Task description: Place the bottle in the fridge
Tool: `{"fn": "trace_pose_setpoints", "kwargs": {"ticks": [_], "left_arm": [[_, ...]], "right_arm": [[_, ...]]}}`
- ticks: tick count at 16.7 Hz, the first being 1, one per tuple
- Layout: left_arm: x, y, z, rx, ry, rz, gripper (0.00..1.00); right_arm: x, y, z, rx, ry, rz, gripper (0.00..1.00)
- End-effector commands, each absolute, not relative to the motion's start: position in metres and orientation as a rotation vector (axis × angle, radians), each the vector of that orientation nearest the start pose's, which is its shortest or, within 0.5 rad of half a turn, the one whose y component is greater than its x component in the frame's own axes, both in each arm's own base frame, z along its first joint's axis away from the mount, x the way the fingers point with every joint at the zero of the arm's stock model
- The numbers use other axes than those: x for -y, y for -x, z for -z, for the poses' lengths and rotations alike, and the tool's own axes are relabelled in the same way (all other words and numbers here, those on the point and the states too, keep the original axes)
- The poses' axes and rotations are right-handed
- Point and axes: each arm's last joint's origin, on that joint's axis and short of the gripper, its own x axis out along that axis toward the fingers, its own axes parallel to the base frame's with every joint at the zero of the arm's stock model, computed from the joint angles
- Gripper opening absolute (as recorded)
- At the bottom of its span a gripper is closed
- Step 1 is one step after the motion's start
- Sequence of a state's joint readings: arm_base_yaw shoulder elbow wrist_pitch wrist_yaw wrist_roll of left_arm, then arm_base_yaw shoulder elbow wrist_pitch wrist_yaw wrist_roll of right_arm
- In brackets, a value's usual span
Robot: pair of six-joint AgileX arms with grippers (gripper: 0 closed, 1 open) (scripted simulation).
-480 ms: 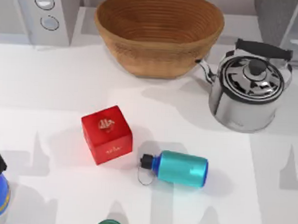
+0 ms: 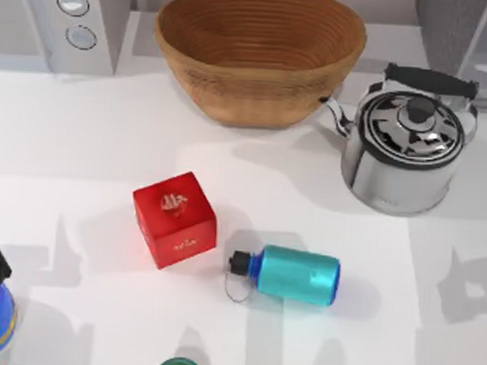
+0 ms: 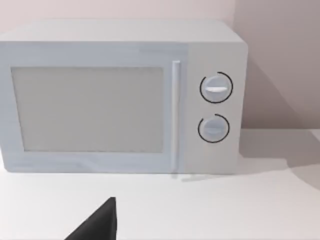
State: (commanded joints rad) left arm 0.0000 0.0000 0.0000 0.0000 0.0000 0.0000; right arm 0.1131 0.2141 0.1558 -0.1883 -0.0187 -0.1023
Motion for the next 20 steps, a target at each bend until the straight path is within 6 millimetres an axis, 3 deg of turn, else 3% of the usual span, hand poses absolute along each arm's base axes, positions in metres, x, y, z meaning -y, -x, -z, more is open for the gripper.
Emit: {"fn": "trace_pose_setpoints", "kwargs": {"ticks": [5,10,15,20], "left_arm": [[0.001,-0.106,-0.16,0.0,0.0,0.0,1.0],[0.001,-0.106,-0.16,0.0,0.0,0.0,1.0],[0.001,-0.106,-0.16,0.0,0.0,0.0,1.0],[0.001,-0.106,-0.16,0.0,0.0,0.0,1.0]], "right_arm": [[-0.042,-0.14,-0.205,-0.638,0.328,-0.402,1.0],[-0.097,-0.205,-0.22,-1.028,0.54,-0.674,1.0],[-0.176,-0.275,-0.193,-1.322,0.712,-0.897,1.0],[-0.25,-0.304,-0.165,-1.413,0.889,-1.062,1.0]]}}
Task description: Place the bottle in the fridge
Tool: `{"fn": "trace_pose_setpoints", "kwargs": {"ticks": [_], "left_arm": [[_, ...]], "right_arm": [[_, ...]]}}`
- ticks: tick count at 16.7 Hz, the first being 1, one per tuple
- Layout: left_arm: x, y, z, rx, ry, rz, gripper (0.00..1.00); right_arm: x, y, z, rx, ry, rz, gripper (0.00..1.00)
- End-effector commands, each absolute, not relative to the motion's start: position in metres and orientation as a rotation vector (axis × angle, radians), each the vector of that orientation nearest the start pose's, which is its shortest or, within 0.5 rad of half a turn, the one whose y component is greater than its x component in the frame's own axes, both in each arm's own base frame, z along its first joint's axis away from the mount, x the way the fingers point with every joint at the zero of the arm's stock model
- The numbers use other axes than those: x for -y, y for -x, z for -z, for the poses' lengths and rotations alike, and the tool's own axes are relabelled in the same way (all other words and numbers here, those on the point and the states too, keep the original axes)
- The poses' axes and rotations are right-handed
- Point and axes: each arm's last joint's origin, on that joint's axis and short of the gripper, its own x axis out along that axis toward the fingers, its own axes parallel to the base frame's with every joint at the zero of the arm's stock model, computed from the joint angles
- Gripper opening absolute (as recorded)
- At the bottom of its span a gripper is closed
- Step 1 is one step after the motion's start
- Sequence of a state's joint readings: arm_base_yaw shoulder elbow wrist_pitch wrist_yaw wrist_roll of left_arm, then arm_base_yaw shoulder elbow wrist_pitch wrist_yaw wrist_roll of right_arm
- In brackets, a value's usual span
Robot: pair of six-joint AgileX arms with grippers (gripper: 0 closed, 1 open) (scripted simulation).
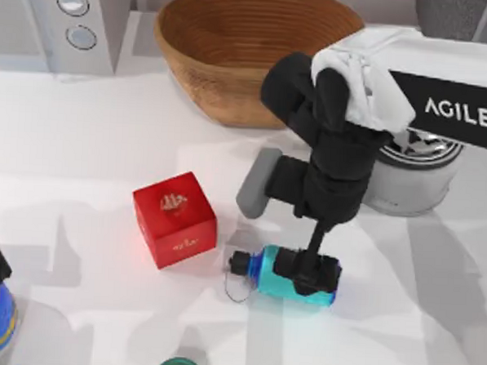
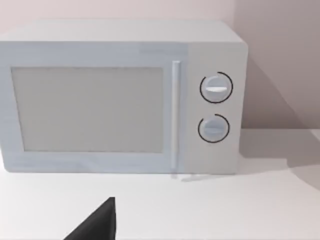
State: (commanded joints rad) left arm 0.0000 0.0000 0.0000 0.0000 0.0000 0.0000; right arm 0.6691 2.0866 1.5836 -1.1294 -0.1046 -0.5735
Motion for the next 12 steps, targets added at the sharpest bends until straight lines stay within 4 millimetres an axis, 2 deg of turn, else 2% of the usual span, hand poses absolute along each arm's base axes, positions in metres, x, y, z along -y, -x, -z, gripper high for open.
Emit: {"fn": "trace_pose_setpoints", "kwargs": {"ticks": [2,4,10,12], "left_arm": [[0.001,-0.106,-0.16,0.0,0.0,0.0,1.0],[0.001,-0.106,-0.16,0.0,0.0,0.0,1.0],[0.001,-0.106,-0.16,0.0,0.0,0.0,1.0],[0.001,-0.106,-0.16,0.0,0.0,0.0,1.0]], "right_arm": [[-0.271,-0.305,-0.165,-1.396,0.954,-1.113,1.0],[-0.285,-0.302,-0.17,-1.372,0.999,-1.146,1.0],[-0.286,-0.302,-0.173,-1.363,1.003,-1.149,1.0],[-0.287,-0.301,-0.166,-1.365,1.009,-1.152,1.0]]}}
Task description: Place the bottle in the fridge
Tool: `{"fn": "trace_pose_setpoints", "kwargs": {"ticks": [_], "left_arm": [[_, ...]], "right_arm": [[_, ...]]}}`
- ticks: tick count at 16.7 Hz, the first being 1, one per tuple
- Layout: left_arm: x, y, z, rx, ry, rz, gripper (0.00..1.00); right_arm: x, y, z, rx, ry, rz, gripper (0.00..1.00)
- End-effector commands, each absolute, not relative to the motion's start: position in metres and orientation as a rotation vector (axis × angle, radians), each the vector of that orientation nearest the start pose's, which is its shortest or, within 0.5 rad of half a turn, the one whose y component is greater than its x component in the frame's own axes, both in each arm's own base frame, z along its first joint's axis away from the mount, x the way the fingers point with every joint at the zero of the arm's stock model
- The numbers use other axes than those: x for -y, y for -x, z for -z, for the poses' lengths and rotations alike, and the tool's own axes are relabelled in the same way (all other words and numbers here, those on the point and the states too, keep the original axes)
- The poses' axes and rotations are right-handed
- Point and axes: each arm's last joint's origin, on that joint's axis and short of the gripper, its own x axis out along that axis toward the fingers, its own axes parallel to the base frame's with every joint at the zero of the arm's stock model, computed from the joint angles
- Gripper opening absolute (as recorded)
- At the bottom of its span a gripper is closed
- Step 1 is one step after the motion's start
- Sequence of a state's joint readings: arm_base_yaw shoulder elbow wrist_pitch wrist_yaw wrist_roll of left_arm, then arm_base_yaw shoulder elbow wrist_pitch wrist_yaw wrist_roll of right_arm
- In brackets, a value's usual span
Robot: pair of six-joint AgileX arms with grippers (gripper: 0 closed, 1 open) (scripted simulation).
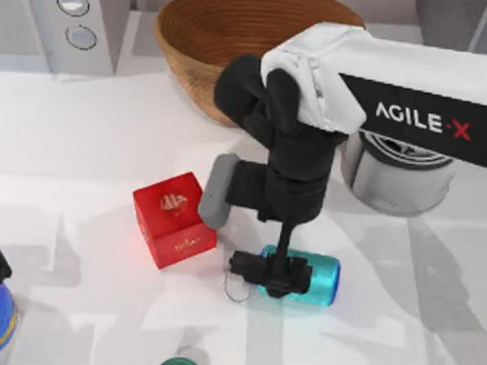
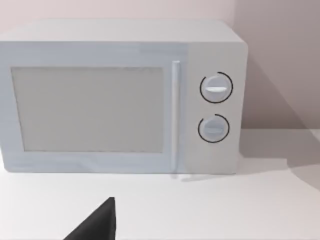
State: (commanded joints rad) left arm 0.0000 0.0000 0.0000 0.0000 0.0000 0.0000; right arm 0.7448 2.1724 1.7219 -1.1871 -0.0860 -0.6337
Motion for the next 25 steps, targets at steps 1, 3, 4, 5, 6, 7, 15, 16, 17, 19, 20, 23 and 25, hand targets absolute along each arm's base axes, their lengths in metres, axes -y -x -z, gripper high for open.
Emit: {"fn": "trace_pose_setpoints", "kwargs": {"ticks": [1,3,4,5,6,7,15,16,17,19,20,23,25], "left_arm": [[0.001,-0.106,-0.16,0.0,0.0,0.0,1.0],[0.001,-0.106,-0.16,0.0,0.0,0.0,1.0],[0.001,-0.106,-0.16,0.0,0.0,0.0,1.0],[0.001,-0.106,-0.16,0.0,0.0,0.0,1.0],[0.001,-0.106,-0.16,0.0,0.0,0.0,1.0],[0.001,-0.106,-0.16,0.0,0.0,0.0,1.0],[0.001,-0.106,-0.16,0.0,0.0,0.0,1.0],[0.001,-0.106,-0.16,0.0,0.0,0.0,1.0],[0.001,-0.106,-0.16,0.0,0.0,0.0,1.0],[0.001,-0.106,-0.16,0.0,0.0,0.0,1.0],[0.001,-0.106,-0.16,0.0,0.0,0.0,1.0],[0.001,-0.106,-0.16,0.0,0.0,0.0,1.0],[0.001,-0.106,-0.16,0.0,0.0,0.0,1.0]], "right_arm": [[-0.287,-0.3,-0.159,-1.367,1.01,-1.153,1.0],[-0.289,-0.299,-0.141,-1.36,1.009,-1.153,1.0],[-0.289,-0.298,-0.131,-1.355,1.008,-1.153,1.0],[-0.289,-0.296,-0.122,-1.357,1.008,-1.152,1.0],[-0.289,-0.295,-0.116,-1.361,1.009,-1.153,1.0],[-0.289,-0.294,-0.112,-1.364,1.009,-1.153,1.0],[-0.288,-0.294,-0.112,-1.364,1.009,-1.153,0.63],[-0.288,-0.294,-0.112,-1.364,1.009,-1.153,0.55],[-0.288,-0.294,-0.112,-1.364,1.009,-1.153,0.48],[-0.288,-0.294,-0.112,-1.364,1.009,-1.153,0.33],[-0.288,-0.294,-0.112,-1.364,1.009,-1.153,0.25],[-0.288,-0.294,-0.112,-1.364,1.009,-1.153,0.03],[-0.288,-0.294,-0.112,-1.364,1.009,-1.153,0.01]]}}
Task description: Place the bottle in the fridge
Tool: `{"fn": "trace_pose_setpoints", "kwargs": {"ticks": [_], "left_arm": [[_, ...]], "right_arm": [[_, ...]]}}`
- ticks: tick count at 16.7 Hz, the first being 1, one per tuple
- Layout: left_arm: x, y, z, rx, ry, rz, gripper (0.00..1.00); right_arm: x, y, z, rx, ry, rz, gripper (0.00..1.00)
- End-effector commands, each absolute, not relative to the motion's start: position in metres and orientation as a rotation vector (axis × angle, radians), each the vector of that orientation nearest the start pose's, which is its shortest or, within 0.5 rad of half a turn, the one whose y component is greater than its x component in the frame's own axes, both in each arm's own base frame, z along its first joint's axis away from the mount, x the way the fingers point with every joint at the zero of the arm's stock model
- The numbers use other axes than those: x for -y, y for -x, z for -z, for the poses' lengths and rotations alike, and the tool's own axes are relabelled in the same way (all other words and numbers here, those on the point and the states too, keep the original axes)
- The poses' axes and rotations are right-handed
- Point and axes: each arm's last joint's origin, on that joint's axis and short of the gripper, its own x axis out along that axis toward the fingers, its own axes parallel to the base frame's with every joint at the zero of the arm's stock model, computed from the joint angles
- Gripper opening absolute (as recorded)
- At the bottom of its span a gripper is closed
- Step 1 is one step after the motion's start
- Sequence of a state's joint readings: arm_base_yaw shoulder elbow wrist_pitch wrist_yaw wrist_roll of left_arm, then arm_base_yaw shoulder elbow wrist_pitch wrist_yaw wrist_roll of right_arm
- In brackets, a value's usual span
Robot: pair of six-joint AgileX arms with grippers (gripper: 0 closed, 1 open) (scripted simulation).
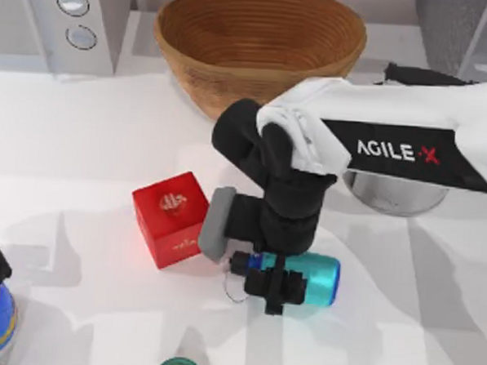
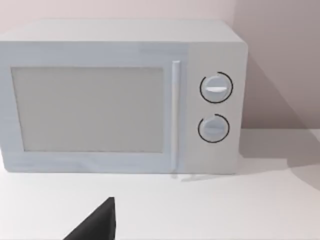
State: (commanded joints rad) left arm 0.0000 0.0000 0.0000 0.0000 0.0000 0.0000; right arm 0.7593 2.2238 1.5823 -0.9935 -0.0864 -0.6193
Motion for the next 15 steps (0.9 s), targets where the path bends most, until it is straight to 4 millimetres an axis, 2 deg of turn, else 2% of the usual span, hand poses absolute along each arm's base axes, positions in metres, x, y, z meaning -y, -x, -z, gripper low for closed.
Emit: {"fn": "trace_pose_setpoints", "kwargs": {"ticks": [6,9,11,15], "left_arm": [[0.001,-0.106,-0.16,0.0,0.0,0.0,1.0],[0.001,-0.106,-0.16,0.0,0.0,0.0,1.0],[0.001,-0.106,-0.16,0.0,0.0,0.0,1.0],[0.001,-0.106,-0.16,0.0,0.0,0.0,1.0]], "right_arm": [[-0.288,-0.294,-0.112,-1.364,1.009,-1.153,0.01],[-0.282,-0.296,-0.118,-1.358,1.02,-1.148,0.01],[-0.263,-0.296,-0.124,-1.377,1.026,-1.151,0.01],[-0.208,-0.298,-0.156,-1.368,1.007,-1.137,0.01]]}}
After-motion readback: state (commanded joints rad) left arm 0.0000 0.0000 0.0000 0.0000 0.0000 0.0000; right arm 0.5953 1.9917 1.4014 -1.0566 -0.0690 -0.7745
